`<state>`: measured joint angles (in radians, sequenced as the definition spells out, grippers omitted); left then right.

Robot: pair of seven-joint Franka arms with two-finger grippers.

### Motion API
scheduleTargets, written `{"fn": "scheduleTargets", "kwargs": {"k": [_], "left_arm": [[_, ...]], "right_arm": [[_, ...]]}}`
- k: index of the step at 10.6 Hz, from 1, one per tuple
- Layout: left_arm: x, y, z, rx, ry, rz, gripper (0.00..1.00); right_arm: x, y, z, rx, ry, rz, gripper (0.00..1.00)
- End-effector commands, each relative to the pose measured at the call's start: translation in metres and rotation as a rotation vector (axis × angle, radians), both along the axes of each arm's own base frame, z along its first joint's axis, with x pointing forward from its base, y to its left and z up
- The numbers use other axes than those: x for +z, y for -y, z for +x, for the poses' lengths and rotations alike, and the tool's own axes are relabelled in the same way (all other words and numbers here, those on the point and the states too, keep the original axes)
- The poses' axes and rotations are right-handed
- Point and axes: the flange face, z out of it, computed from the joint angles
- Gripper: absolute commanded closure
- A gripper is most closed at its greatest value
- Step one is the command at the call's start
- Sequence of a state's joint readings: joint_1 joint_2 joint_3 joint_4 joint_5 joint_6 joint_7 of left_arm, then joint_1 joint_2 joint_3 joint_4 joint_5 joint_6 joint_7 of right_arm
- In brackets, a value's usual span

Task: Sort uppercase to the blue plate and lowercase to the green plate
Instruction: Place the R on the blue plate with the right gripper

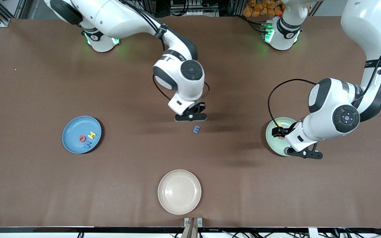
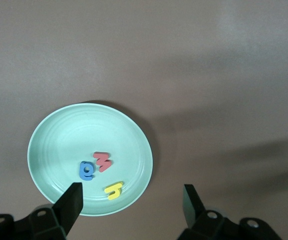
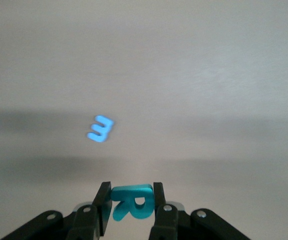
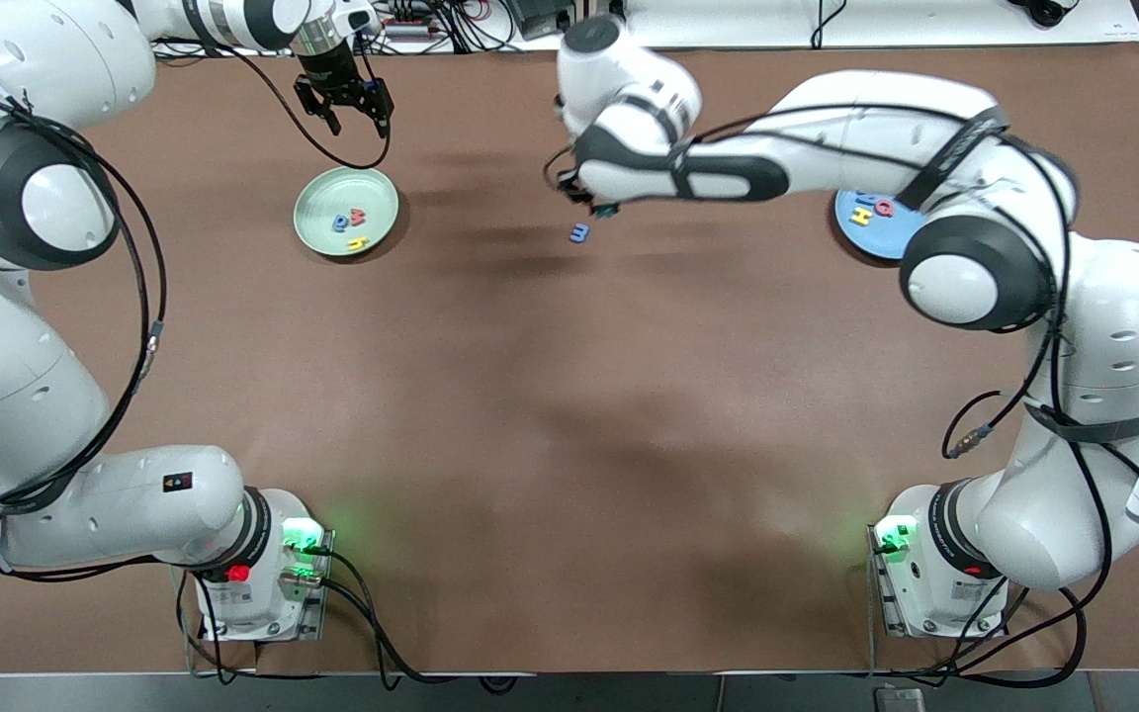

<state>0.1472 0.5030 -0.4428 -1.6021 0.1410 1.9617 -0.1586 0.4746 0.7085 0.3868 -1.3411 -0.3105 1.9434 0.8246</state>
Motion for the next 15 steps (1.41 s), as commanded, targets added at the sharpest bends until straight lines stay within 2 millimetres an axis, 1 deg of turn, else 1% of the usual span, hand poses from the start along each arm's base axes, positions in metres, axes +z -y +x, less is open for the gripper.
{"fn": "scheduleTargets", "kwargs": {"k": [1, 3, 4, 5, 7, 8, 9, 10, 12, 13, 14, 15], "left_arm": [[0.005, 0.008, -0.003, 0.01, -0.013, -0.026, 0.11], [0.004, 0.015, -0.005, 0.018, -0.014, -0.023, 0.11], [0.005, 0.022, -0.006, 0.022, -0.013, -0.022, 0.11], [0.006, 0.032, -0.009, 0.018, -0.013, -0.022, 0.11], [0.008, 0.065, -0.017, 0.014, -0.004, -0.02, 0.11], [0.007, 0.086, -0.024, 0.0, -0.001, -0.018, 0.11], [0.006, 0.105, -0.029, -0.003, 0.008, -0.019, 0.11], [0.006, 0.119, -0.032, 0.011, 0.026, -0.025, 0.11], [-0.001, 0.149, -0.04, 0.034, 0.046, -0.042, 0.11], [-0.006, 0.166, -0.044, 0.055, 0.056, -0.05, 0.11], [-0.012, 0.18, -0.048, 0.073, 0.065, -0.061, 0.11], [-0.019, 0.196, -0.054, 0.096, 0.073, -0.072, 0.11]], "right_arm": [[0.036, 0.083, 0.02, 0.052, -0.053, 0.009, 1.0], [0.048, 0.161, 0.042, 0.094, -0.084, 0.009, 1.0], [0.049, 0.199, 0.057, 0.102, -0.104, 0.003, 1.0], [0.045, 0.242, 0.072, 0.125, -0.127, -0.009, 1.0], [0.035, 0.319, 0.092, 0.145, -0.16, 0.027, 1.0], [0.032, 0.354, 0.101, 0.158, -0.164, 0.039, 1.0], [0.029, 0.382, 0.106, 0.18, -0.169, 0.036, 1.0], [0.023, 0.409, 0.108, 0.195, -0.173, 0.031, 1.0], [-0.002, 0.465, 0.107, 0.212, -0.157, 0.034, 1.0], [-0.017, 0.494, 0.104, 0.188, -0.148, 0.04, 1.0], [-0.026, 0.507, 0.102, 0.174, -0.145, 0.044, 1.0], [-0.035, 0.512, 0.1, 0.168, -0.158, 0.045, 0.88]]}}
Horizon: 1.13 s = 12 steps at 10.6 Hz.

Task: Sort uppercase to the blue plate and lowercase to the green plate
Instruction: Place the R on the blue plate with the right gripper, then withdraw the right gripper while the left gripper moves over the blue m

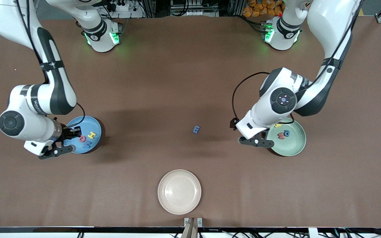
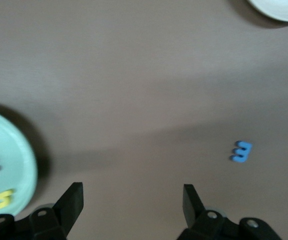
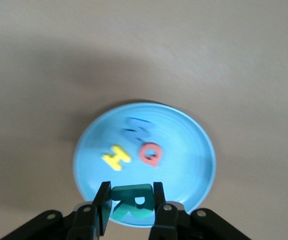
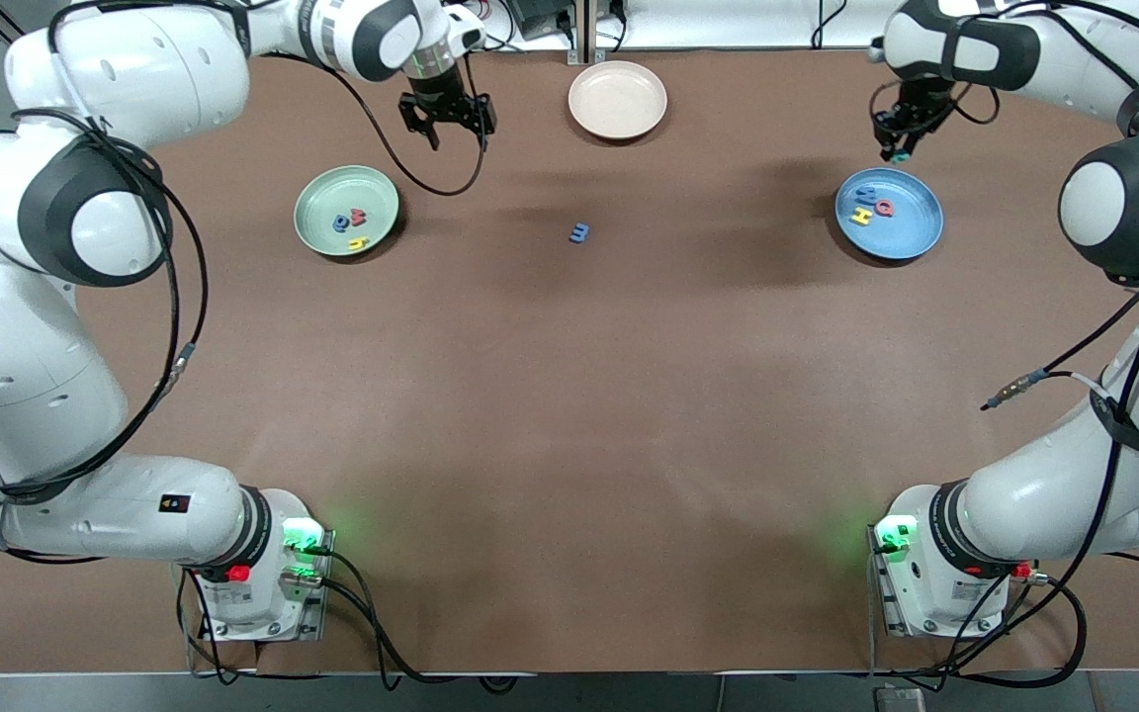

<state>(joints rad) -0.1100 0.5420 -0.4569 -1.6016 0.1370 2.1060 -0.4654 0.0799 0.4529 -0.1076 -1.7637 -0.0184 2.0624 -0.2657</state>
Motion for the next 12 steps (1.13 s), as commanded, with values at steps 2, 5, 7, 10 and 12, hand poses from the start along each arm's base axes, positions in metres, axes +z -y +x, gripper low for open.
{"fn": "scheduleTargets", "kwargs": {"k": [2, 5, 7, 10, 12], "left_arm": [[-0.026, 0.05, -0.016, 0.079, 0.017, -0.035, 0.11], [-0.059, 0.087, -0.034, -0.067, 0.102, 0.013, 0.09], [-0.077, 0.103, -0.041, -0.147, 0.136, 0.006, 0.07], [-0.081, 0.1, -0.039, -0.334, 0.139, -0.007, 0.05], [-0.084, 0.109, -0.046, -0.441, 0.133, -0.022, 0.04]], "right_arm": [[-0.01, 0.007, -0.008, -0.008, -0.007, 0.028, 0.01], [0.001, 0.003, -0.006, -0.003, 0.004, 0.031, 0.0], [0.027, 0.005, -0.004, -0.008, 0.047, 0.035, 0.0], [0.088, -0.008, -0.002, 0.003, 0.121, 0.048, 0.0], [0.131, -0.013, -0.007, 0.006, 0.114, 0.055, 0.0]]}}
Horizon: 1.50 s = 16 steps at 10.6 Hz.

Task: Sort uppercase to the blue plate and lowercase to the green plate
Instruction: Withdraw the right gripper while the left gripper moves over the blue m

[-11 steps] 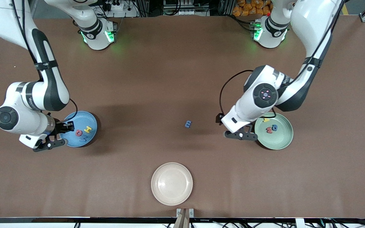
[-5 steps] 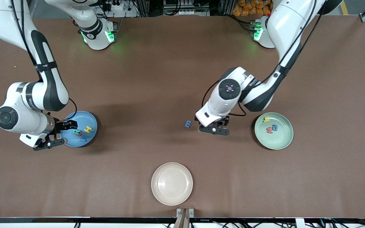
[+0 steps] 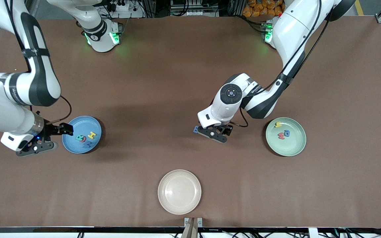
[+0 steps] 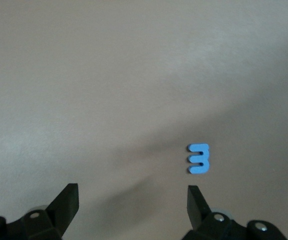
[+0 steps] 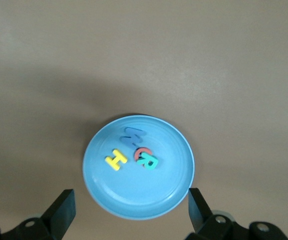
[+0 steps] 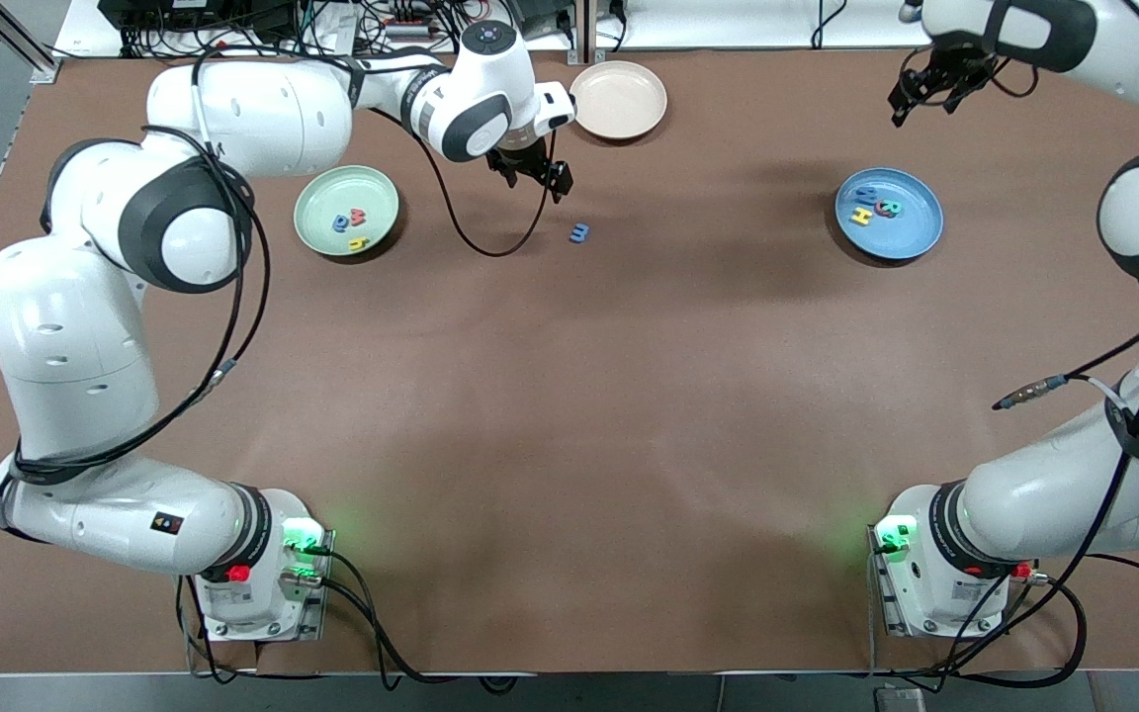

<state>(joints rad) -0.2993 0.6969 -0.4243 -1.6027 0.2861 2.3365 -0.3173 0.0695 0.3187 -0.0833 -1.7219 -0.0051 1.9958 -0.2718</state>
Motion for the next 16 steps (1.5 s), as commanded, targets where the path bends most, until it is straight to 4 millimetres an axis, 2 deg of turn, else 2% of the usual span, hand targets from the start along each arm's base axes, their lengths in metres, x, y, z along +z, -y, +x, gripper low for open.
{"fn": "scheduleTargets", "kwargs": {"k": [1, 3, 5, 6, 8, 9, 12, 16], "left_arm": [[-0.003, 0.011, -0.004, -0.109, -0.002, -0.015, 0.04], [-0.011, 0.026, -0.004, -0.109, -0.017, -0.038, 0.05], [-0.04, 0.045, -0.01, -0.122, -0.03, -0.023, 0.05], [-0.048, 0.05, -0.01, -0.122, -0.028, -0.018, 0.05], [-0.061, 0.058, -0.015, -0.113, -0.03, -0.009, 0.05], [-0.064, 0.064, -0.018, -0.105, -0.03, -0.012, 0.05], [-0.071, 0.07, -0.021, -0.099, -0.025, -0.004, 0.06], [-0.083, 0.079, -0.029, -0.075, -0.026, 0.019, 0.11]], "right_arm": [[0.051, -0.006, -0.014, -0.02, 0.014, 0.036, 0.0], [0.091, -0.004, -0.031, -0.057, 0.012, 0.096, 0.0], [0.132, 0.004, -0.04, -0.071, -0.021, 0.104, 0.0], [0.155, 0.008, -0.046, -0.073, -0.02, 0.104, 0.0], [0.185, 0.016, -0.06, -0.083, 0.019, 0.11, 0.0], [0.193, 0.018, -0.063, -0.086, 0.031, 0.109, 0.0], [0.197, 0.037, -0.067, -0.121, 0.024, 0.108, 0.0], [0.201, 0.038, -0.066, -0.125, 0.027, 0.107, 0.0]]}}
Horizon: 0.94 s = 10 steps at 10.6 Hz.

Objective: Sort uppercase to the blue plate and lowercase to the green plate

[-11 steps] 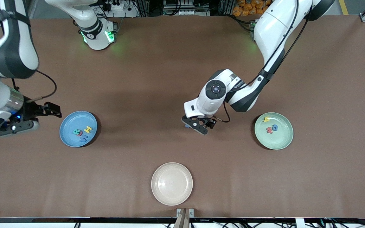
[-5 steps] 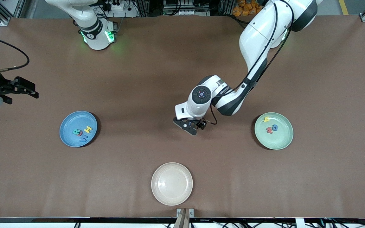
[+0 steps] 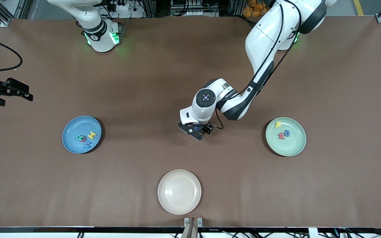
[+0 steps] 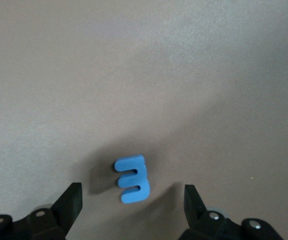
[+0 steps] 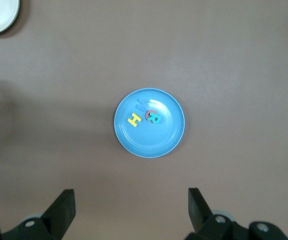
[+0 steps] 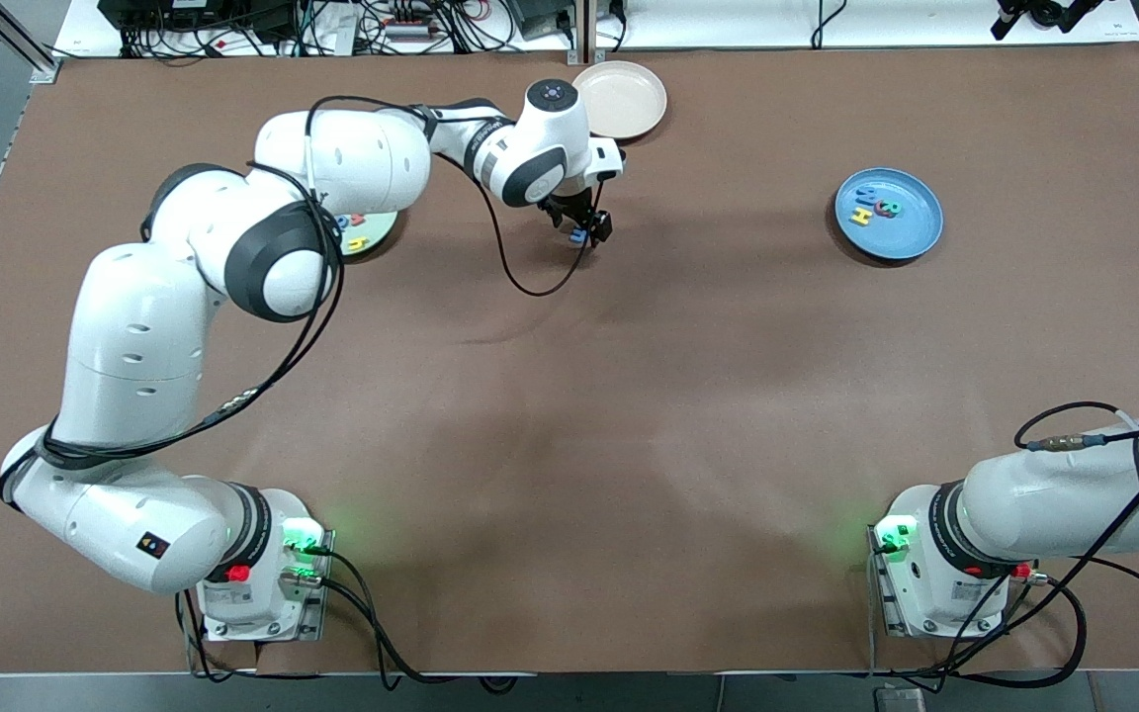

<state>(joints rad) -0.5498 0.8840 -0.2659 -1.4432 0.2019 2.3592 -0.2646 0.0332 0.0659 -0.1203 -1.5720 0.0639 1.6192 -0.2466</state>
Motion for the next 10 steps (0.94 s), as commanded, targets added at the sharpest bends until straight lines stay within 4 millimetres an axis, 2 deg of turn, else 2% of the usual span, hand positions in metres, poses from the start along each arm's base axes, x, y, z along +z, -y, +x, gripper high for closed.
{"fn": "scheduleTargets", "kwargs": {"k": [1, 8, 10], "left_arm": [[-0.0037, 0.0059, 0.0023, 0.023, 0.005, -0.006, 0.13], [-0.0044, 0.0032, 0.0047, 0.014, 0.009, -0.002, 0.46], [-0.0056, 0.0024, 0.005, 0.015, 0.009, 0.0, 0.51]], "right_arm": [[0.0064, 0.0014, -0.0018, -0.015, -0.001, 0.023, 0.0], [-0.0012, -0.0008, -0.0012, -0.015, -0.026, 0.025, 0.0], [-0.0004, -0.0008, -0.0011, -0.015, -0.024, 0.025, 0.0]]}}
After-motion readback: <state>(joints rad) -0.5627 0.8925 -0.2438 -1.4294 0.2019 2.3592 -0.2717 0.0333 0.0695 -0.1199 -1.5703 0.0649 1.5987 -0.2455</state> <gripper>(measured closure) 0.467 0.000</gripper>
